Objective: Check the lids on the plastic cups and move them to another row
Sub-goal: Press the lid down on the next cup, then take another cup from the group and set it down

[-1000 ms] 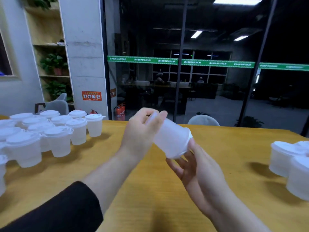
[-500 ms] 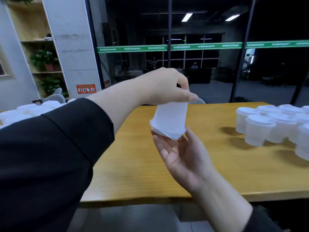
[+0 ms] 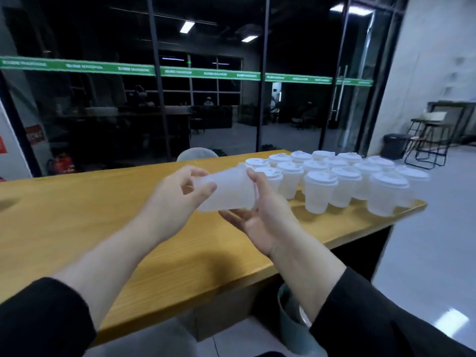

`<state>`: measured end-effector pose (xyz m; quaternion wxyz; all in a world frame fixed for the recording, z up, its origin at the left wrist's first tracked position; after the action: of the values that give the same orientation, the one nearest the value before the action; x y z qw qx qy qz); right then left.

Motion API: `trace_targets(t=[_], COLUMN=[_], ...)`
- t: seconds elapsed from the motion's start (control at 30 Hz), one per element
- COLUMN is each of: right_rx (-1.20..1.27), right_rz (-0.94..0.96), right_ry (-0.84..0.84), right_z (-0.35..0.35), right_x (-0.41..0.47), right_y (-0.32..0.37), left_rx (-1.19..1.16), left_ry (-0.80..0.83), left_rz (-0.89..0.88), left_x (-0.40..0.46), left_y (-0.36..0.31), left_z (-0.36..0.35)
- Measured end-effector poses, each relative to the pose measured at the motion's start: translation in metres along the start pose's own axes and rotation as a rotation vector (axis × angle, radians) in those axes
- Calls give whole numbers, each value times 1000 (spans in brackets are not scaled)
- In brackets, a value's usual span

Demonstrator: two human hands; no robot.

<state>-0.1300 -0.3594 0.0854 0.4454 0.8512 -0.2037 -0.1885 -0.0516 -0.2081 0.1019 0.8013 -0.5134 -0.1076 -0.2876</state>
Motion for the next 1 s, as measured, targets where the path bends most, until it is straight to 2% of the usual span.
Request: trace_targets(t=[0.1, 0.17, 0.27, 0.37, 0.5, 0.67, 0.9, 1.0], right_rx=[-382, -624, -825, -933, -942, -791, -644, -525], right_rz=[285, 405, 482, 471, 487, 547, 434, 411], right_ry=[-127, -166, -187, -207, -275, -472, -434, -433], right_z=[37, 60, 88, 109, 132, 158, 160, 159], right_x=[19, 31, 49, 69, 88, 97, 108, 99], right_y=[24, 35, 45, 46, 41, 22, 22, 22], left_rx=[-119, -262, -484, -663, -743, -714, -681, -570], left_ry=[53, 105, 209, 260, 262, 230, 207, 213], left_rz=[139, 271, 476, 600, 676, 715, 727, 684], left_x=[1, 3, 5, 7, 14, 23, 33, 36], left_y=[7, 5, -6, -15, -18, -16, -32, -31], left_z=[-45, -78, -120, -151, -176, -193, -199, -193])
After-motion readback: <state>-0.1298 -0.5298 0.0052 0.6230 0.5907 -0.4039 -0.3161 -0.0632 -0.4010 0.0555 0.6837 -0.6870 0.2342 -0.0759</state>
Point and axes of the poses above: each hand's wrist, its own x-axis towards the middle knuckle, its own z-axis out of the back of the hand, y = z × x, the point moved 1 cm from there along x, towards the middle knuckle, and after that the axes turned 8 degrees about -y, right-handed, at the moved point
